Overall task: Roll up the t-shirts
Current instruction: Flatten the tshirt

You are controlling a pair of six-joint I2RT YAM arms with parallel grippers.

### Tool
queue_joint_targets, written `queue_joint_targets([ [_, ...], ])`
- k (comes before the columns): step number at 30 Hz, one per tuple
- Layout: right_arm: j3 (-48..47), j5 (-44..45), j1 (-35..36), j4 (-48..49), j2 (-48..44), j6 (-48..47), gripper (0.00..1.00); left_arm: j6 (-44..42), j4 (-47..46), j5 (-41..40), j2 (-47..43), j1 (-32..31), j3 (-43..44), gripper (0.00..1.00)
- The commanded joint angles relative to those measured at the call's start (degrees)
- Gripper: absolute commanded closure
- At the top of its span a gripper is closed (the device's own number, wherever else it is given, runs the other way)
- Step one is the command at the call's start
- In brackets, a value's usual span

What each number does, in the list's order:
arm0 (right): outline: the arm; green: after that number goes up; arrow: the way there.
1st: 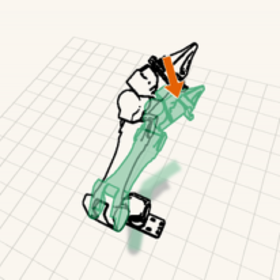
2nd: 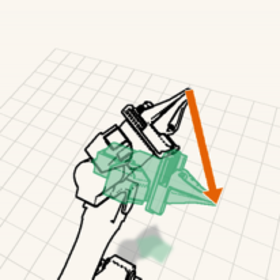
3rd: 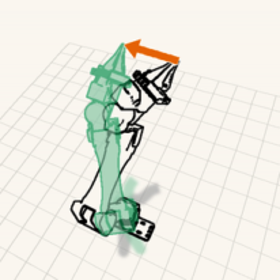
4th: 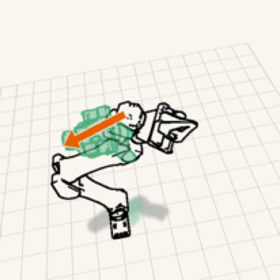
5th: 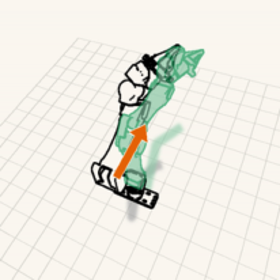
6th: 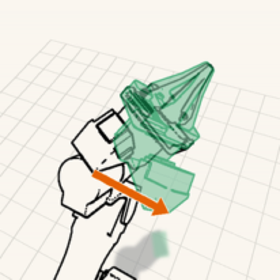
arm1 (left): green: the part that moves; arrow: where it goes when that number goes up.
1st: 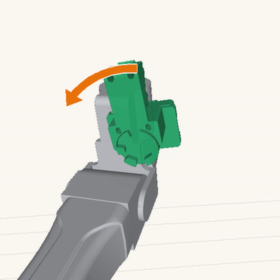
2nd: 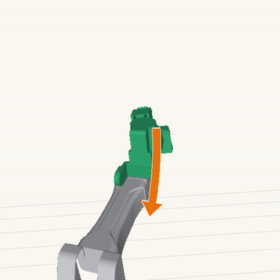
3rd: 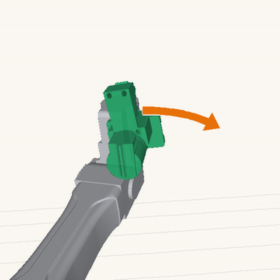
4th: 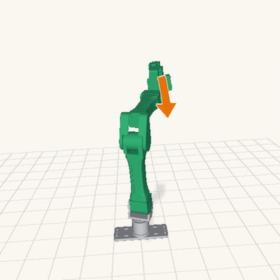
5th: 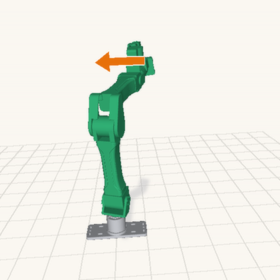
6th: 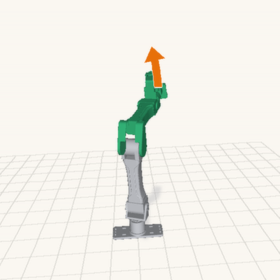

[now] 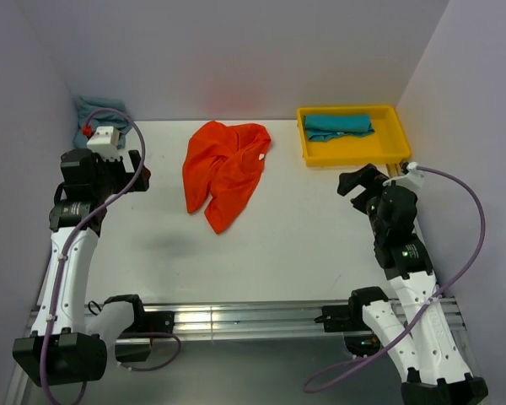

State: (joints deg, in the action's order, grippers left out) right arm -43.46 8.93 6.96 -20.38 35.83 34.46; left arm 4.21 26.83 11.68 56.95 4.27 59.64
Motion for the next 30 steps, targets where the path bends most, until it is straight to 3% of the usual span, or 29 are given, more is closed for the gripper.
queue_joint_targets([
  [1, -0.4, 0.3, -0.3, 0.7, -0.1, -0.5, 0.0, 1.1, -1.9, 0.4, 0.0, 0.1, 1.7, 0.01],
  [6, -0.5, -6.5, -0.3, -0.1, 3.3, -2.2, 0.01, 1.2, -1.6, 1.3, 0.7, 0.1, 2.0, 0.01],
  [11, 4.6, -10.5, 2.5, 6.8, 9.2, 2.6, 0.07, 1.2, -1.3, 1.2, 1.3, 0.1, 2.1, 0.02],
  [18, 5.7, -2.3, 22.8, 14.8, 27.1, 9.2, 0.14, 1.1, -0.5, 0.7, 2.7, 0.1, 2.8, 0.02],
  [26, -4.3, -1.4, 34.0, 21.8, 47.6, 15.0, 0.16, 1.0, -0.1, 0.5, 3.4, 0.2, 3.0, 0.02],
  [30, -8.3, -2.9, 36.0, 25.6, 57.7, 19.3, 0.2, 0.9, -0.1, 0.3, 3.3, 0.2, 2.9, 0.02],
])
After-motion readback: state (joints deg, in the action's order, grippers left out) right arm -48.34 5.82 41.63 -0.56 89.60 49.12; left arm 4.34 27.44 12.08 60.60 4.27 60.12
